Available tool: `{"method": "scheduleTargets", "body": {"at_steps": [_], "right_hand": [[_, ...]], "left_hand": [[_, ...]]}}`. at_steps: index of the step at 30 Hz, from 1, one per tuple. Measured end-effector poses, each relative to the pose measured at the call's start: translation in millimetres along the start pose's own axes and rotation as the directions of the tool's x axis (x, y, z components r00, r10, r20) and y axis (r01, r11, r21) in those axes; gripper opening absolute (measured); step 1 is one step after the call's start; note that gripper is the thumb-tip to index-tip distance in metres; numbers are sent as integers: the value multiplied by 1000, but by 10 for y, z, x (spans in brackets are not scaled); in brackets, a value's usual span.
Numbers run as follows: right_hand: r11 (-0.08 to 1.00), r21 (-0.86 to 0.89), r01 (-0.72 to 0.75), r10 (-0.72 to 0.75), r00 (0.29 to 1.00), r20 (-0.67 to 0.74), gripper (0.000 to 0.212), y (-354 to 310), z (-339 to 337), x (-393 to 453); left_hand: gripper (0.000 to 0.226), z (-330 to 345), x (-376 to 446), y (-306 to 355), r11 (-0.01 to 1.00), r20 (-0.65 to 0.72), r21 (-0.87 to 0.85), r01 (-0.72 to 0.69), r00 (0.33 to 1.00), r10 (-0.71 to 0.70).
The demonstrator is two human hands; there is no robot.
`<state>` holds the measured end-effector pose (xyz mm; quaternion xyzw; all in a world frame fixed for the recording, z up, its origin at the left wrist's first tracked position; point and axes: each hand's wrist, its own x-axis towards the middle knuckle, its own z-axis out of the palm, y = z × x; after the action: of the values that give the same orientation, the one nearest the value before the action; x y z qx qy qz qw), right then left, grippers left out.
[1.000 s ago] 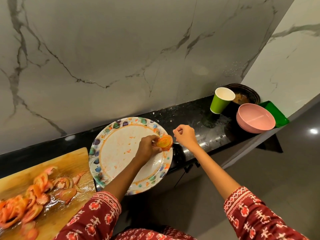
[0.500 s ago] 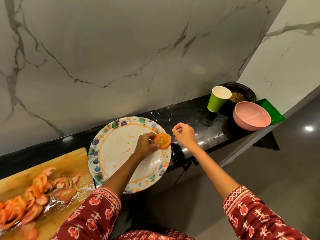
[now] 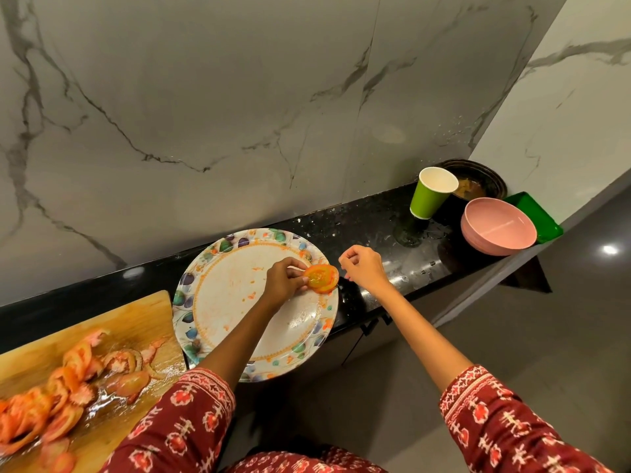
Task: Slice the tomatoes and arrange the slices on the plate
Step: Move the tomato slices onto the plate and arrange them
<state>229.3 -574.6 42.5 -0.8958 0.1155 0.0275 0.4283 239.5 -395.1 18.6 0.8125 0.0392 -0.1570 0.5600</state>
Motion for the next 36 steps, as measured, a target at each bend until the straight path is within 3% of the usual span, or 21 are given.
{"method": "scheduleTargets", "body": {"at_steps": [5, 9, 14, 21, 25, 31, 36], "right_hand": [[1000, -16, -18, 20, 990, 138, 21, -5, 14, -30], [984, -147, 104, -51, 943, 328, 55, -11, -12, -39], [944, -241, 223, -133, 931, 340, 50, -43, 28, 34], [923, -287, 256, -105, 886, 452, 58, -115, -33, 112], [925, -306, 225, -87, 910, 405, 74, -168, -106, 109], [930, -225, 291, -241, 944, 224, 51, -482, 34, 30], [910, -153, 385, -331, 898, 290, 35, -832, 594, -199]], "left_hand": [[24, 82, -27, 1, 973, -62, 187, -139, 986, 153], [51, 64, -57, 8, 927, 29, 312, -206, 978, 208], [63, 66, -78, -18, 861, 98, 441, -253, 967, 234], [61, 81, -119, -50, 879, 50, 409, -243, 968, 245], [57, -44, -152, -88, 890, 5, 388, -239, 966, 257], [45, -499, -354, -190, 901, -162, 376, -214, 943, 292], [40, -1143, -783, -456, 904, -356, 413, -113, 893, 274]]}}
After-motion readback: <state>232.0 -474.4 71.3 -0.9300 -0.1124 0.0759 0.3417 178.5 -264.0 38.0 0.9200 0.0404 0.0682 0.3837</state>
